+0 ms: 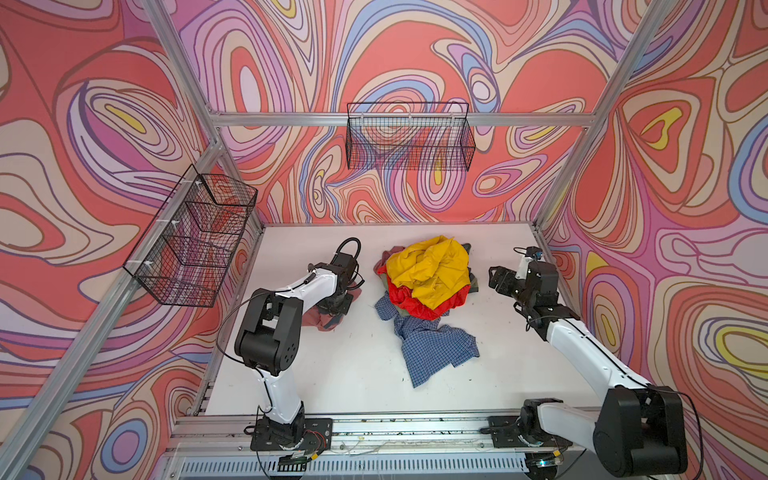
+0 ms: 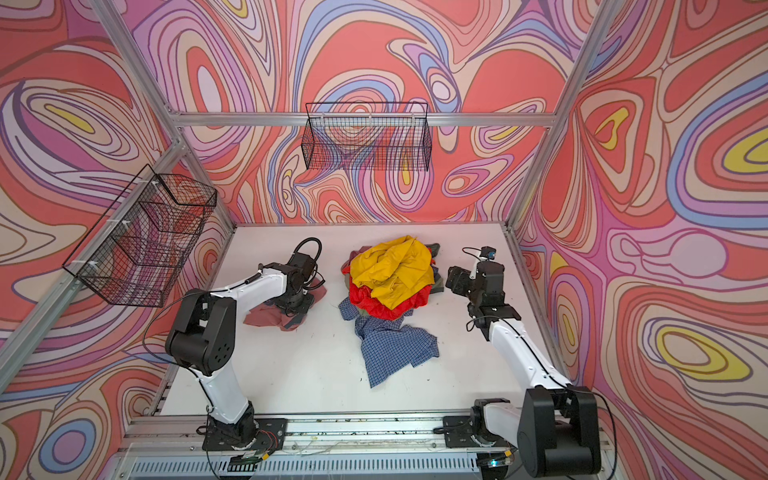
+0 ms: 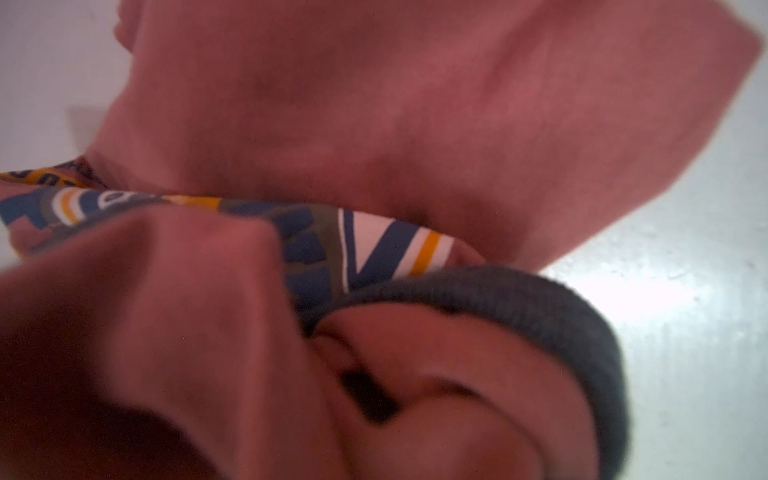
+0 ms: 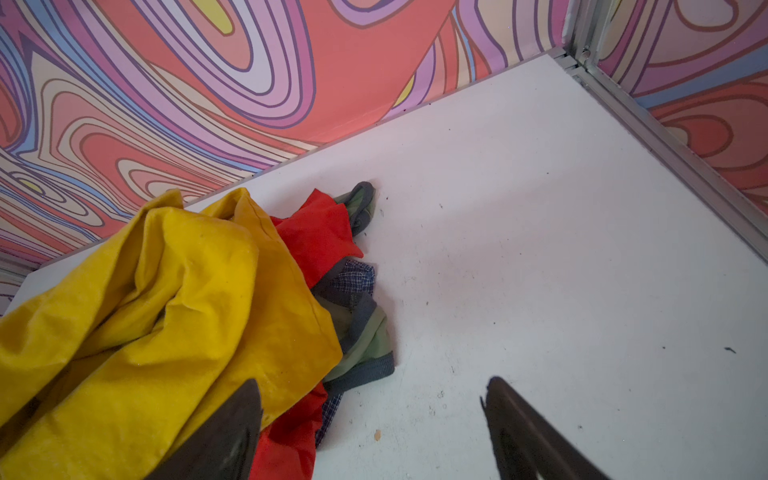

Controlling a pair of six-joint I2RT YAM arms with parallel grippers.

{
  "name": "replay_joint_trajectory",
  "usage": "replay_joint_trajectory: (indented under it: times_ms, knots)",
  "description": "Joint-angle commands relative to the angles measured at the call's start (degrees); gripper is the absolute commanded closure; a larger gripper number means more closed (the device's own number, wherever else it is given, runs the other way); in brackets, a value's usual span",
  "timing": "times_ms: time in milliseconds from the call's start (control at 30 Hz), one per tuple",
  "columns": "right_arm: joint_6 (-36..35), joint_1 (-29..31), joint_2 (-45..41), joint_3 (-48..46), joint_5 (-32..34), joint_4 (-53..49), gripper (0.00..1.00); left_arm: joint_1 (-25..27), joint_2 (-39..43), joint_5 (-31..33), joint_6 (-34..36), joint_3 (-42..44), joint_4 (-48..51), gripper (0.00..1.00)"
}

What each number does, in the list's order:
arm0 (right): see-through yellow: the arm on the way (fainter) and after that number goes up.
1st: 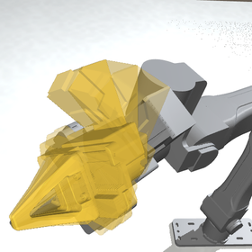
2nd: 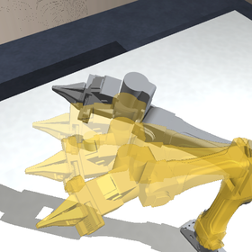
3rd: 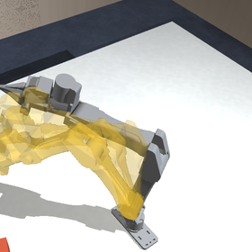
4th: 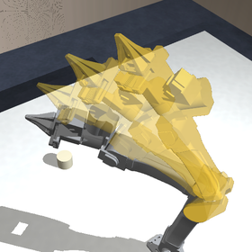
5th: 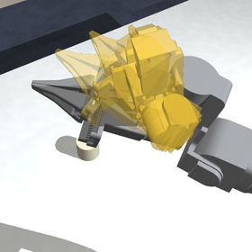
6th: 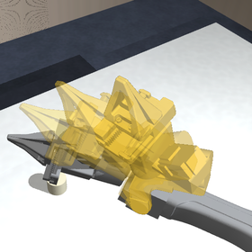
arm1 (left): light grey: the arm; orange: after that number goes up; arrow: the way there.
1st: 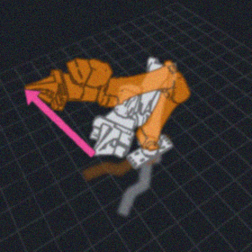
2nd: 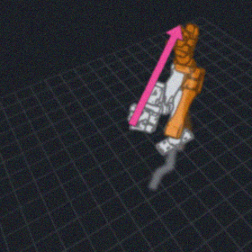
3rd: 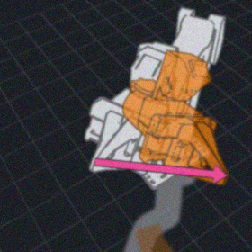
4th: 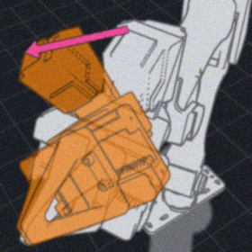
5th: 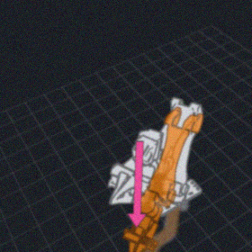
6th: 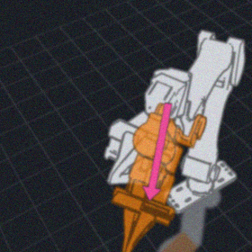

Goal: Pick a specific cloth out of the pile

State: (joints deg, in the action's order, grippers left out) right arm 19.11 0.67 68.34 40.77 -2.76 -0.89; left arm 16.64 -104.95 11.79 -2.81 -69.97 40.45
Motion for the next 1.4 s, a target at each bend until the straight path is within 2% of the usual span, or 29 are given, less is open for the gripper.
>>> replay_joint_trajectory:
  times_ms: [0,167,367,567,700,900,1000,1200,1367]
  knots:
    - [-0.2,-0.1,-0.6,1.3,0.2,0.3,0.14,-3.0,1.2,-0.4,0.3,-3.9,-1.3,1.0]
    - [-0.1,-0.1,-0.6,1.5,0.2,0.2,0.14,-5.5,-3.2,1.7,3.9,-10.4,-1.7,1.0]
    - [0.0,-0.2,-0.7,1.2,0.6,-0.1,0.14,-7.1,-9.3,1.3,7.4,-17.1,-3.3,1.0]
    - [-0.3,-0.1,-0.7,1.8,1.2,-0.8,0.14,-8.3,-15.5,1.9,6.9,-22.7,-3.2,1.0]
    - [-0.3,-0.1,-0.8,1.9,1.4,-1.3,0.14,-8.4,-20.7,1.7,7.3,-27.9,1.8,1.0]
    - [-0.5,-0.2,-1.2,1.8,1.7,-1.2,0.14,-8.4,-19.4,0.4,5.9,-26.3,0.6,1.0]
    - [-0.2,-0.1,-0.4,1.8,1.1,-0.7,0.14,-8.4,-18.0,0.5,4.8,-25.4,-0.4,0.87]
    - [-1.4,-0.1,0.2,1.5,1.2,-0.1,0.13,-8.4,-13.4,-2.1,4.2,-23.9,-2.0,0.38]
    - [-3.3,-0.1,0.5,2.4,1.3,-1.0,0.13,-8.4,-7.9,-1.8,2.9,-22.1,-3.9,0.11]
